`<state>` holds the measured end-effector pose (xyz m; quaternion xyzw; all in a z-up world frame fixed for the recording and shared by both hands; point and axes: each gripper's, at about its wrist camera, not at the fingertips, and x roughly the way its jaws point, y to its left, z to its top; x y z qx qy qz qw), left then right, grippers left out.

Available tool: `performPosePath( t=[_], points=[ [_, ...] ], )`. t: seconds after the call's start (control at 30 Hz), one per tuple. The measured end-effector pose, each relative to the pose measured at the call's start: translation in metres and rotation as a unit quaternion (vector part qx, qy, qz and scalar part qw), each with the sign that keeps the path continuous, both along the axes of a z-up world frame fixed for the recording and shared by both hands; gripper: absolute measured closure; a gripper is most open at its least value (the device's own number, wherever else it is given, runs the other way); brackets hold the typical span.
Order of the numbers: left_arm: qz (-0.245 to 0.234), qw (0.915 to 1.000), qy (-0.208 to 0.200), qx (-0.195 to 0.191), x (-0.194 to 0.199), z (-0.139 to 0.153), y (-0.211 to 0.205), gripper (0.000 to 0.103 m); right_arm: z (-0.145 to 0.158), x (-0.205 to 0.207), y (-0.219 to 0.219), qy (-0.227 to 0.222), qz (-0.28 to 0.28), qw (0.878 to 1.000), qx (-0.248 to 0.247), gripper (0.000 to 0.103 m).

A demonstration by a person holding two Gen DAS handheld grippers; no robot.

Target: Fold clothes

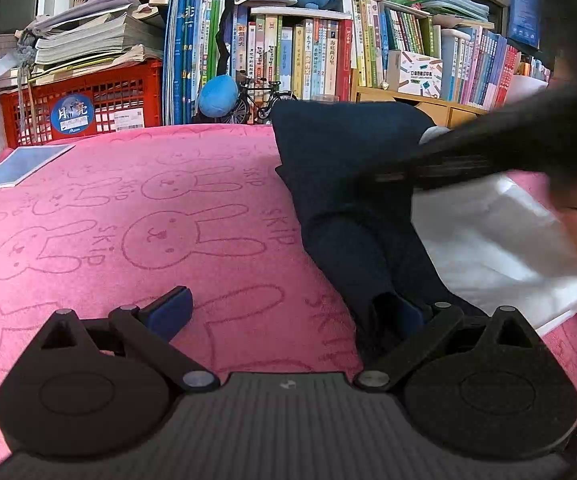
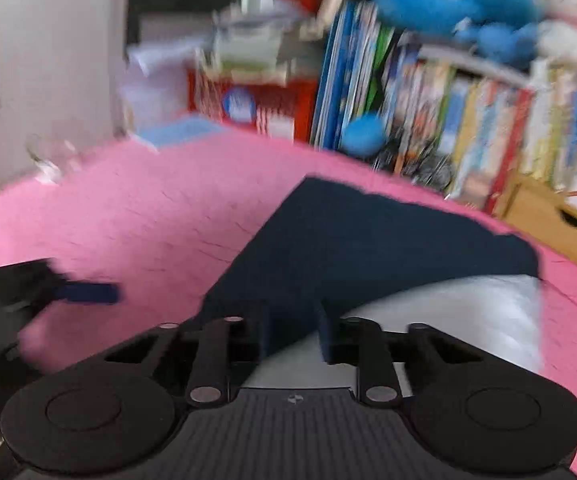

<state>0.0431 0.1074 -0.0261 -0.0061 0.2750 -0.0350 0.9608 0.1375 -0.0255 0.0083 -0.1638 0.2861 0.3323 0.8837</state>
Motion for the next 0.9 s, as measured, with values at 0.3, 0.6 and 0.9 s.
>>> performPosePath(
  t=[0.3, 0.6, 0.9],
  points=[
    [-0.006, 0.9999, -0.01, 0.0, -0.004, -0.001, 0.0, 0.005, -0.029, 0.1, 0.059, 0.03, -0.057, 0.998, -0.02, 0.093],
    [-0.009, 0.9999, -0.009, -0.001, -0.003, -0.001, 0.001, 0.005, -0.027, 0.133, 0.044, 0.084, -0.081, 0.992, 0.046, 0.079],
    [-0.012, 0.9999, -0.006, -0.008, -0.003, 0.0, 0.003, 0.005, 0.022, 0.023, -0.069, 0.035, -0.026, 0.985, 0.166, 0.043]
  ],
)
